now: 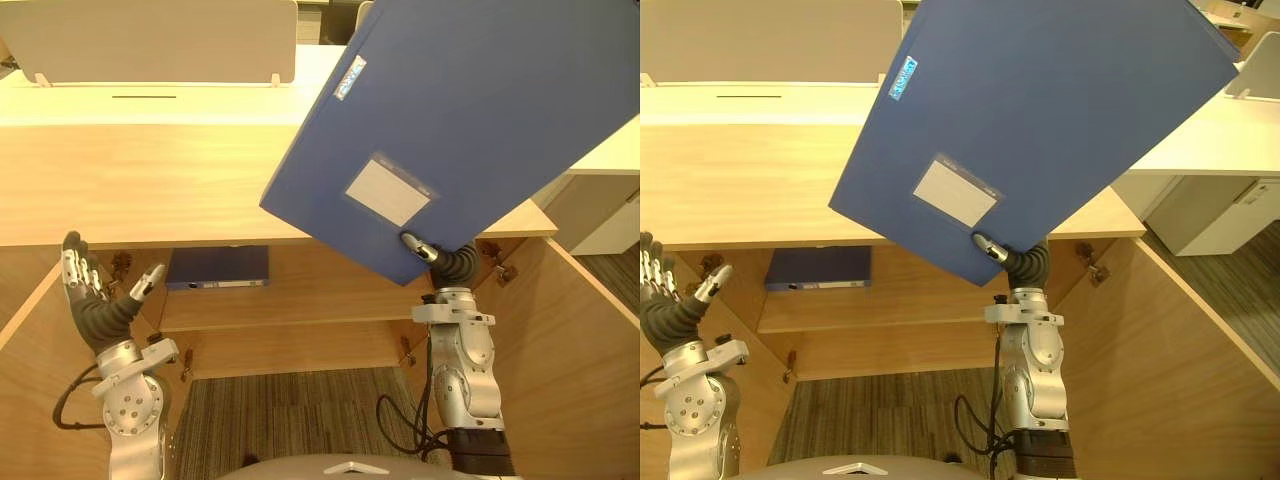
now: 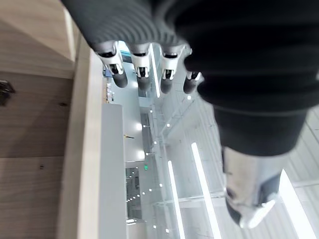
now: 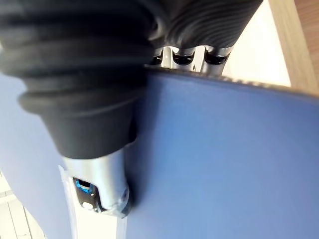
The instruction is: Walk over to the cabinet, pick up the folder, carry it to the office cabinet, place the folder inside the office cabinet, then close the office cabinet door
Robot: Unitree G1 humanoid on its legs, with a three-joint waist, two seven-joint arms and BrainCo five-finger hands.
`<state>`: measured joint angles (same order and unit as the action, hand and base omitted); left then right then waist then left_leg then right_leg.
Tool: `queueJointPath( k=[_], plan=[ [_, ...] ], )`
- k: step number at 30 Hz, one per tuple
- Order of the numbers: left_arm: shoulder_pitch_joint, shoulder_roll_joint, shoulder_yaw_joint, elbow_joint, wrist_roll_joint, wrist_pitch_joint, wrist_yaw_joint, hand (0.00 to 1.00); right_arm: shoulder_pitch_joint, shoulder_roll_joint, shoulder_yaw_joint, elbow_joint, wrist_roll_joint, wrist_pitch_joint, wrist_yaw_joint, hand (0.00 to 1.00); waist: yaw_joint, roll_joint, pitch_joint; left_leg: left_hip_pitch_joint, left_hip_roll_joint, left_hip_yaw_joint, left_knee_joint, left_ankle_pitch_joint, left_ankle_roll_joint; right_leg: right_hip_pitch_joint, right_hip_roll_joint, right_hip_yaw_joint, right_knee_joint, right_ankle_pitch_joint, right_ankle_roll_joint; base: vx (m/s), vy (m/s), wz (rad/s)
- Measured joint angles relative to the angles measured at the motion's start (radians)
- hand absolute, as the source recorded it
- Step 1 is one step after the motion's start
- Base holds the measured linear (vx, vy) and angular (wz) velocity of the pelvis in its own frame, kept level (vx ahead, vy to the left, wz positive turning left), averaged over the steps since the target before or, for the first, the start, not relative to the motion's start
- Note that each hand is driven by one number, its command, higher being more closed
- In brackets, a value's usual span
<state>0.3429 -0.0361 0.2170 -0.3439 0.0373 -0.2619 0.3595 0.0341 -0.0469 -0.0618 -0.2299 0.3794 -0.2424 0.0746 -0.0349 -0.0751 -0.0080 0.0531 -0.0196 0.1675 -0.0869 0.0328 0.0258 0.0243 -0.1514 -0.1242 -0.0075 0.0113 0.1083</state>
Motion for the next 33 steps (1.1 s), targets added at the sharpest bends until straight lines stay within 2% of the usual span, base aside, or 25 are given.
queueJointPath(
  k=[3, 10, 15, 20, 22, 23, 24, 26, 27, 32, 33],
  plan=[
    [0.052, -0.026, 0.007, 0.121, 0.012, 0.033, -0.037, 0.00, 0.015, 0.000, 0.001, 0.000, -0.033, 0.001, 0.001, 1.00, 0.007, 0.003, 0.002, -0.004, 0.001, -0.002, 0.000, -0.002, -0.003, -0.001, 0.000, -0.003, -0.003, -0.001, 0.002, 0.00, 0.000, 0.00],
    [0.074, -0.025, 0.006, 0.387, 0.017, 0.097, -0.106, 0.00, 0.021, -0.002, 0.041, 0.000, -0.055, 0.007, 0.000, 1.00, 0.013, -0.005, 0.006, -0.012, 0.001, -0.010, 0.000, 0.000, 0.001, -0.002, 0.001, -0.018, -0.007, -0.001, 0.006, 0.01, -0.009, 0.03],
    [0.019, -0.017, 0.016, 0.725, 0.049, 0.142, -0.127, 0.00, 0.021, -0.033, 0.196, 0.001, -0.134, 0.012, 0.003, 1.00, 0.021, -0.011, 0.012, -0.014, 0.003, -0.012, 0.002, -0.001, -0.001, -0.002, 0.002, -0.021, -0.009, 0.000, 0.008, 0.00, -0.002, 0.01],
    [-0.016, 0.040, -0.044, 0.927, 0.088, 0.153, -0.134, 0.00, 0.008, -0.093, 0.368, 0.012, -0.221, 0.012, 0.014, 1.00, 0.027, -0.016, 0.015, -0.011, 0.009, -0.005, 0.006, -0.001, -0.001, -0.002, 0.005, -0.010, -0.010, 0.003, 0.005, -0.01, -0.005, -0.03],
    [-0.021, 0.056, -0.061, 0.978, 0.105, 0.154, -0.134, 0.00, 0.001, -0.116, 0.398, 0.016, -0.253, 0.012, 0.015, 1.00, 0.032, -0.008, 0.023, -0.008, 0.006, -0.003, 0.006, -0.001, -0.001, 0.000, 0.008, -0.005, -0.015, 0.006, 0.003, -0.04, -0.004, -0.06],
    [-0.042, 0.067, -0.069, 1.011, 0.106, 0.155, -0.135, 0.00, -0.006, -0.125, 0.404, 0.023, -0.271, 0.012, 0.015, 1.00, 0.033, -0.016, 0.028, -0.005, 0.007, -0.003, 0.005, -0.001, -0.001, 0.006, 0.009, -0.004, -0.019, 0.011, 0.002, -0.07, -0.006, -0.02],
    [-0.062, 0.080, -0.075, 1.044, 0.116, 0.155, -0.136, 0.00, -0.020, -0.138, 0.422, 0.043, -0.289, 0.011, 0.015, 1.00, 0.035, -0.006, 0.040, -0.006, 0.008, -0.002, 0.001, 0.000, -0.001, 0.007, 0.010, -0.003, -0.023, 0.013, 0.000, -0.08, -0.010, -0.02],
    [-0.089, 0.097, -0.092, 1.086, 0.124, 0.155, -0.139, 0.00, -0.044, -0.165, 0.460, 0.081, -0.315, 0.011, 0.014, 1.00, 0.033, -0.014, 0.042, -0.006, 0.008, -0.001, 0.000, -0.002, -0.006, 0.007, 0.011, -0.001, -0.027, 0.012, -0.007, -0.07, -0.006, -0.02],
    [-0.096, 0.102, -0.098, 1.097, 0.124, 0.154, -0.144, 0.00, -0.050, -0.175, 0.472, 0.096, -0.328, 0.012, 0.013, 1.00, 0.033, -0.004, 0.049, -0.008, 0.008, -0.001, 0.000, -0.001, -0.007, 0.006, 0.011, -0.001, -0.028, 0.013, -0.008, -0.07, -0.004, 0.00],
    [-0.140, 0.130, -0.112, 1.153, 0.132, 0.156, -0.147, 0.00, -0.100, -0.257, 0.579, 0.148, -0.438, 0.023, 0.013, 1.00, 0.034, -0.002, 0.075, -0.041, 0.009, -0.001, 0.001, 0.005, -0.009, -0.030, 0.011, 0.006, -0.031, 0.021, -0.009, -0.04, 0.001, -0.02],
    [-0.149, 0.140, -0.112, 1.153, 0.138, 0.156, -0.147, 0.00, -0.139, -0.276, 0.603, 0.163, -0.470, 0.023, 0.013, 1.00, 0.034, -0.004, 0.101, -0.059, 0.010, 0.005, 0.007, 0.009, -0.009, -0.052, 0.012, 0.012, -0.026, 0.030, -0.010, -0.01, 0.002, -0.08]
  ],
)
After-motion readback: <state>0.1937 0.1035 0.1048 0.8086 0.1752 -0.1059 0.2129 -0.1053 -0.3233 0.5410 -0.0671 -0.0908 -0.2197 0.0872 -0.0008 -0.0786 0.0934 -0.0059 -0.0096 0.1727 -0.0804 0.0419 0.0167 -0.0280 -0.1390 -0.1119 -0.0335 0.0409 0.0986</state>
